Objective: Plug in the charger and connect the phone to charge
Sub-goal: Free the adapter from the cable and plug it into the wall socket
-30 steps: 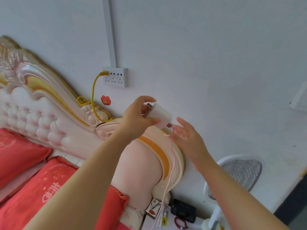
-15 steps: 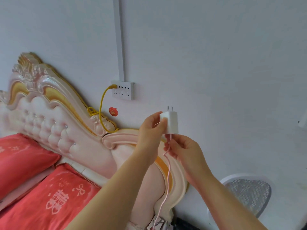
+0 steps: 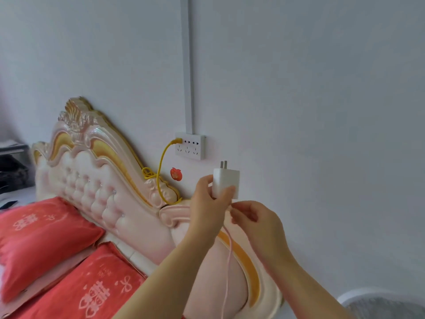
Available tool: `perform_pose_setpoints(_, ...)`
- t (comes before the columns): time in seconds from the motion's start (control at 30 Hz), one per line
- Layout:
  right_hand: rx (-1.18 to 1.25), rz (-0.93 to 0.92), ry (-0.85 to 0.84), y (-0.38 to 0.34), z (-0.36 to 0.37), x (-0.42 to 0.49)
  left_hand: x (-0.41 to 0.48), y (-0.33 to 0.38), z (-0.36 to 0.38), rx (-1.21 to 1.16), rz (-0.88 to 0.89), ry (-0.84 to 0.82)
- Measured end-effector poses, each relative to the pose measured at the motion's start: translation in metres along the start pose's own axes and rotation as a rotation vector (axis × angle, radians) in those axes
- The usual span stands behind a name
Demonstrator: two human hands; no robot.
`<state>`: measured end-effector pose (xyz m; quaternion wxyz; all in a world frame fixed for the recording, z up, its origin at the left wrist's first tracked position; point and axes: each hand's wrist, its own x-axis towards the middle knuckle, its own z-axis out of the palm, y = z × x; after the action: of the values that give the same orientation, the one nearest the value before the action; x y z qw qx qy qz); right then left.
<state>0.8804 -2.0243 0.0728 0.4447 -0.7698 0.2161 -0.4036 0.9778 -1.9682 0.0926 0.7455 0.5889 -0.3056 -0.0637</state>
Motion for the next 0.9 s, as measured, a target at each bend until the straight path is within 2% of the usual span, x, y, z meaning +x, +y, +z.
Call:
perform_pose_setpoints(0.13,-0.287,-0.119,0.029,0.009,0.005,0.043,0.057,-0.004,-0.03,-0.064,0.025,0.103)
perform_pose_setpoints(0.33,-0.858,-0.325,0.076,0.021,0.023,0.131,0.141,-0.027,-0.056,0.282,0.036,0.114)
perform_pose_setpoints(0.5,-1.262,-0.507,0.117,0.024,0.043,0.195,0.193,-0.053,-0.061,0.466,0.138,0.06)
perform_pose_setpoints(0.67,-1.409,-0.671,0.207,0.039,0.064,0.24,0.222,-0.076,-0.058,0.487,0.205,0.067)
perform_pose_setpoints(0.9,-1.543,-0.856,0.448,0.081,0.063,0.268,0.244,-0.088,-0.056,0.545,0.259,0.022)
